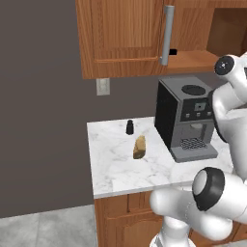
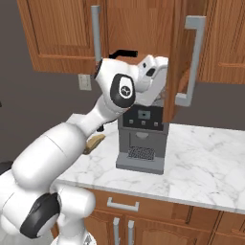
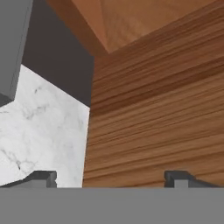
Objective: Pick the pan from the cabinet and place it on the stove. Then turn on the stove burner for the pan.
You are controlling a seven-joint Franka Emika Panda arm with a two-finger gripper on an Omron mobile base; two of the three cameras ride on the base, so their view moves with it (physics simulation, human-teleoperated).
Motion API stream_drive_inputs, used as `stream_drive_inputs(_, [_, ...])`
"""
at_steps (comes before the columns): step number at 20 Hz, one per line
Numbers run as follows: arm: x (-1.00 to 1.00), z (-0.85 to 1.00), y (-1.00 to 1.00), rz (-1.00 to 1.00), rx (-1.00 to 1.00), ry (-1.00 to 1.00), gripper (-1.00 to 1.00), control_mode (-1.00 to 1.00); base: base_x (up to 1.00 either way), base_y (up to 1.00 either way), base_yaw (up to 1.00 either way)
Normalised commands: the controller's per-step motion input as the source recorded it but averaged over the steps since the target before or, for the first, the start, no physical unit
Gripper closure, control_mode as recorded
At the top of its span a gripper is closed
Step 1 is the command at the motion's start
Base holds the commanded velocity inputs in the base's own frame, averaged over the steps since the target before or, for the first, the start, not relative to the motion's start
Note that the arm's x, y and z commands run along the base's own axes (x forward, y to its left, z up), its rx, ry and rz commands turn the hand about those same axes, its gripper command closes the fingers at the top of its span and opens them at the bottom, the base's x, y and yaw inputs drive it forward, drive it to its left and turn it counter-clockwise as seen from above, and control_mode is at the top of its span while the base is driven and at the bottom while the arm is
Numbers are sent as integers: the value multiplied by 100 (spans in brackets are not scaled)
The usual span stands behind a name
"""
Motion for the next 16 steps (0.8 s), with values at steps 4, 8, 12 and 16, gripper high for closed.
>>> stream_drive_inputs(4, [-8,0,-91,-6,0,0,-100,-100,0,0,0])
stream_drive_inputs(8, [0,-4,-79,-4,0,1,-100,-100,0,0,0])
stream_drive_inputs(12, [0,-2,-49,-3,1,0,-100,-100,0,0,0])
stream_drive_inputs(16, [-25,0,-8,0,0,-11,-100,-100,0,0,0])
